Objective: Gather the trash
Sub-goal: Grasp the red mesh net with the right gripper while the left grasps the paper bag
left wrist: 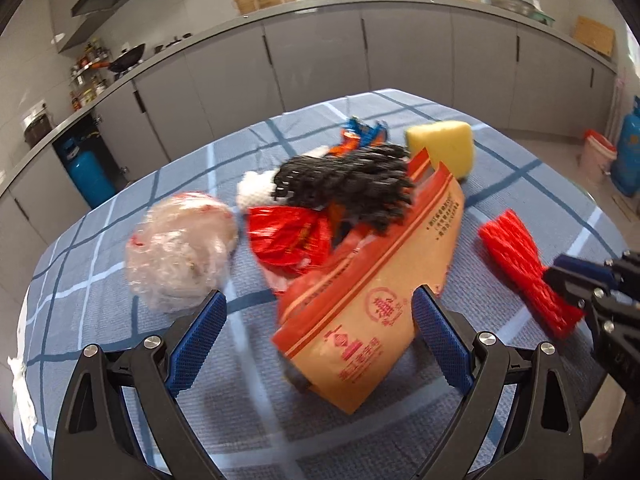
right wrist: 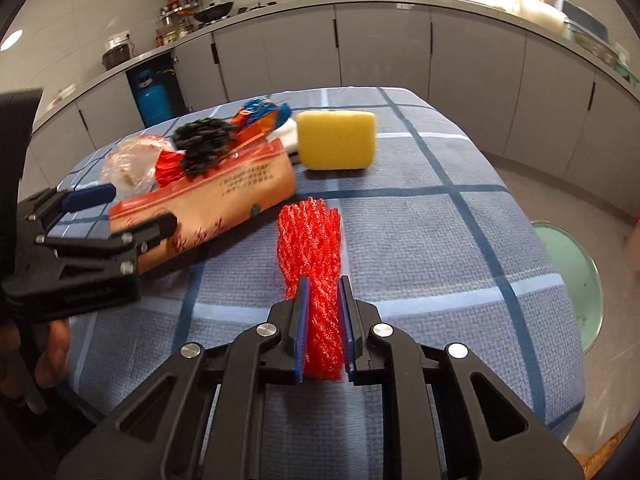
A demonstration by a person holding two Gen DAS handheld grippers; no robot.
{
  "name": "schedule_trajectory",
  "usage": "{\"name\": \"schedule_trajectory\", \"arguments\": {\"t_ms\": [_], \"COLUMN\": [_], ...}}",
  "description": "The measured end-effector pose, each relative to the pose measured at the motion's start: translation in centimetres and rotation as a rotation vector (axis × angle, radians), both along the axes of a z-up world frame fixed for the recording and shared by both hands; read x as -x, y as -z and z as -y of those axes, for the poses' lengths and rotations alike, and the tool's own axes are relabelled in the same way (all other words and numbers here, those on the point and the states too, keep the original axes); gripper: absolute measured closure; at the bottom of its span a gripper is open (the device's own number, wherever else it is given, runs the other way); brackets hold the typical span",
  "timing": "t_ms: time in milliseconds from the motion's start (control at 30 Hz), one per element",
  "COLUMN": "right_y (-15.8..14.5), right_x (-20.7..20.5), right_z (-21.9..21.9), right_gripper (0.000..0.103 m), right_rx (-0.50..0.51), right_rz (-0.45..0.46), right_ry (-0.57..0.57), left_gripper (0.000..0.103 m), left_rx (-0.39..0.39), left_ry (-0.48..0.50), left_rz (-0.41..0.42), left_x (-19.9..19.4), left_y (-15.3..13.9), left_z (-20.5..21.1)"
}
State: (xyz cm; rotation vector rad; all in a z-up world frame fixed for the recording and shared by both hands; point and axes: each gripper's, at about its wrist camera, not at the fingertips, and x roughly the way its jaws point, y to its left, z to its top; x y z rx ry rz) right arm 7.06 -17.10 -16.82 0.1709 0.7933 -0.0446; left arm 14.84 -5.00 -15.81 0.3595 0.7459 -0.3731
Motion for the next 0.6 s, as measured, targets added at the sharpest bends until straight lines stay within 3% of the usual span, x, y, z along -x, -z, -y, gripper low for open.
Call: {"name": "schedule_trajectory", "arguments": {"t_ms": [33, 67, 100, 167, 200, 267, 467, 600], "right_y": [0.0, 0.1, 0.2, 0.5, 0.7, 0.6, -0.5, -1.1], "right_x": [0.0, -0.1, -0.2, -0.2, -0.2, -0.2, 0.6, 1.3], "right_z": [0.1, 0.1, 0.1, 0.1, 0.3, 0.2, 0.7, 1.1], "right_gripper": [0.074, 0.059, 0.056, 0.059, 0.063, 0.081, 0.087, 0.089], "right_rx": [-0.005, -0.009, -0.013, -0.035, -0.061, -0.087, -0.097, -0.079], "right_rz": [0.001, 0.0, -0.001, -0.01, -0.012, -0.01, 0.028, 0.052], "right_ry": [0.003, 0.003, 0.003, -0.007, -0.013, -0.029, -0.018, -0.004], "left_gripper": [0.011, 0.011, 0.012, 0.013, 0.02, 0.041, 0.063, 0.07], "left_rx": [-0.001, -0.007, -0.01, -0.012, -0.011, -0.003, -0.001, -0.003], "left_ry": [0.009, 0.011, 0.014, 0.022, 0.026, 0.049, 0.098, 0.113], "left_rz": [-0.008, -0.016, -0.019, -0.021, -0.022, -0.04, -0.017, 0.001], "left_x": [0.1, 0.1, 0.2, 0.4, 0.5, 0.7, 2.1, 2.9], "left_y": [0.2, 0.5, 0.6, 0.7, 0.7, 0.7, 0.0, -0.5], "left_z": [0.2, 0.4, 0.6, 0.6, 0.6, 0.6, 0.3, 0.2]}}
